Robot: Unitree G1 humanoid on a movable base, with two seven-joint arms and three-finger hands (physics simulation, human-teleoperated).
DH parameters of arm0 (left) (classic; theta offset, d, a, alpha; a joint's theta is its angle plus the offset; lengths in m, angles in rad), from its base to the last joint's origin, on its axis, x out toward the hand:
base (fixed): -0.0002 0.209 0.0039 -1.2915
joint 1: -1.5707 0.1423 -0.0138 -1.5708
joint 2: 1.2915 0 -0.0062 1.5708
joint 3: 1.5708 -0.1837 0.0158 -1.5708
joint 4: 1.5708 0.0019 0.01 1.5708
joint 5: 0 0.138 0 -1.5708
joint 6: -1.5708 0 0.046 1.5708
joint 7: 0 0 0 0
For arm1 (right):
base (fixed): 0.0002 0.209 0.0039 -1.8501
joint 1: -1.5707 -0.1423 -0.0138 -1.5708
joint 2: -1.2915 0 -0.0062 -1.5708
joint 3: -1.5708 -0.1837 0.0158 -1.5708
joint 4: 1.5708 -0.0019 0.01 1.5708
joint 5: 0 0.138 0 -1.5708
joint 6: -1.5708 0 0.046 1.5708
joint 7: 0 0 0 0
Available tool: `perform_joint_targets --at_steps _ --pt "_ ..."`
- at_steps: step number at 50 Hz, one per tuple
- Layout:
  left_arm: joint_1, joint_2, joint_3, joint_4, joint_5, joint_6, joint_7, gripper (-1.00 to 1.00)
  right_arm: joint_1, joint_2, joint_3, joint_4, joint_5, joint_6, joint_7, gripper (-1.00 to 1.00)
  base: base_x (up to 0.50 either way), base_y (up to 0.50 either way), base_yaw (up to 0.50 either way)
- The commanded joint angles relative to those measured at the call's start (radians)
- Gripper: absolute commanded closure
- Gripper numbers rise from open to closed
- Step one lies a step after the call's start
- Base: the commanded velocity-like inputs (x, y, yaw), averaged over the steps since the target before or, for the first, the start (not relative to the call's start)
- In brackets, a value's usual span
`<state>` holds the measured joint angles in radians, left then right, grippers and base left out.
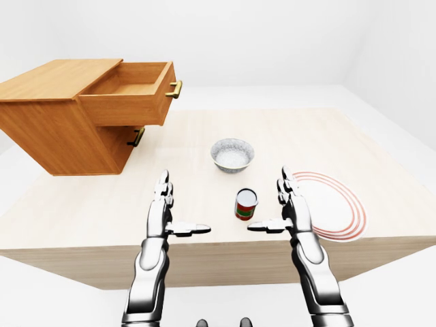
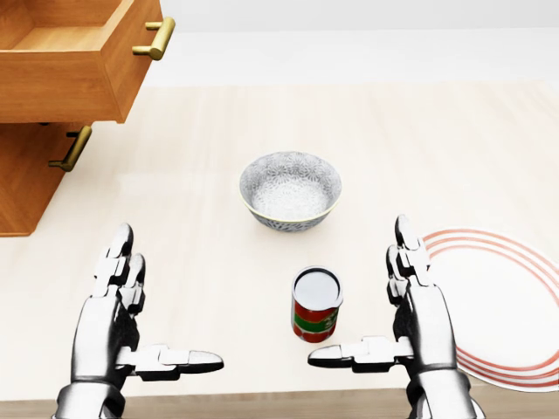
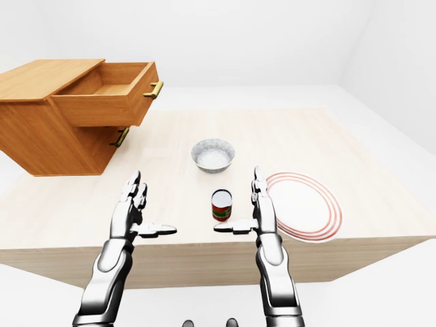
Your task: Put the ketchup in the top drawer of the cabinet.
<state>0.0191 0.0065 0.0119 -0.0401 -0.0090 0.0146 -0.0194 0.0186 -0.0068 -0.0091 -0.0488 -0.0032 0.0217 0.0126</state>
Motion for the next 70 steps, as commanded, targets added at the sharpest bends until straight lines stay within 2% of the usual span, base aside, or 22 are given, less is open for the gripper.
perform_joint_targets --at_steps 1,5,14,19,21,28,31,36,39,46,52,57,61,65,66,70 --pt "0.082 0.006 0.014 -0.182 -0.022 0.068 -0.045 -1.00 0.065 -0.007 -0.010 -0.178 -0.020 0.066 0.022 -1.00 0.00 0.00 0.00" --pt "0.134 0.002 0.006 -0.286 -0.026 0.073 -0.061 -1.00 0.079 -0.003 -0.001 -0.212 -0.061 0.066 0.005 -1.00 0.00 0.00 0.00" --pt "0.234 -0.001 0.008 -0.514 -0.061 0.073 -0.095 -1.00 0.178 0.006 0.054 -0.495 -0.143 0.066 -0.007 -1.00 0.00 0.00 0.00" --pt "0.303 -0.011 0.062 -0.705 -0.125 0.073 -0.137 -1.00 0.243 -0.001 0.081 -0.659 -0.204 0.066 -0.012 -1.00 0.00 0.00 0.00" --pt "0.348 -0.019 0.102 -0.814 -0.175 0.073 -0.169 -1.00 0.281 -0.002 0.090 -0.765 -0.215 0.066 -0.007 -1.00 0.00 0.00 0.00" --pt "0.412 -0.091 0.234 -1.002 -0.265 0.073 -0.263 -1.00 0.372 0.000 0.102 -0.985 -0.241 0.066 0.007 -1.00 0.00 0.00 0.00" --pt "0.425 -0.087 0.257 -1.007 -0.311 0.073 -0.277 -1.00 0.418 0.018 0.110 -0.998 -0.242 0.066 0.044 -1.00 0.00 0.00 0.00" --pt "0.454 -0.020 0.258 -1.007 -0.388 0.073 -0.222 -1.00 0.452 0.108 0.087 -0.998 -0.292 0.066 0.114 -1.00 0.00 0.00 0.00" --pt "0.449 -0.001 0.268 -1.007 -0.412 0.073 -0.204 -1.00 0.454 0.127 0.068 -0.998 -0.285 0.066 0.146 -1.00 0.00 0.00 0.00" --pt "0.451 0.017 0.279 -1.007 -0.440 0.073 -0.185 -1.00 0.463 0.101 0.064 -0.998 -0.230 0.066 0.158 -1.00 0.36 0.00 0.00" --pt "0.436 0.016 0.297 -1.007 -0.449 0.073 -0.182 -1.00 0.460 0.092 0.060 -0.998 -0.224 0.066 0.151 -1.00 0.50 0.00 0.00" --pt "0.440 0.037 0.309 -1.007 -0.478 0.073 -0.164 -1.00 0.454 0.089 0.061 -0.998 -0.228 0.066 0.148 -1.00 0.50 0.00 0.00" --pt "0.399 0.018 0.331 -1.007 -0.469 0.073 -0.169 -1.00 0.448 0.090 0.058 -0.998 -0.230 0.066 0.145 -1.00 0.50 0.00 0.00" --pt "0.412 0.028 0.340 -1.007 -0.490 0.073 -0.166 -1.00 0.446 0.089 0.048 -0.998 -0.219 0.066 0.144 -1.00 0.50 0.00 0.00" --pt "0.432 0.048 0.357 -1.007 -0.529 0.073 -0.153 -1.00 0.429 0.085 0.039 -0.998 -0.325 0.066 0.121 -1.00 0.00 0.50 0.00" --pt "0.446 0.083 0.342 -1.007 -0.549 0.073 -0.118 -1.00 0.422 0.117 0.034 -0.998 -0.352 0.066 0.152 -1.00 0.00 0.50 0.00"
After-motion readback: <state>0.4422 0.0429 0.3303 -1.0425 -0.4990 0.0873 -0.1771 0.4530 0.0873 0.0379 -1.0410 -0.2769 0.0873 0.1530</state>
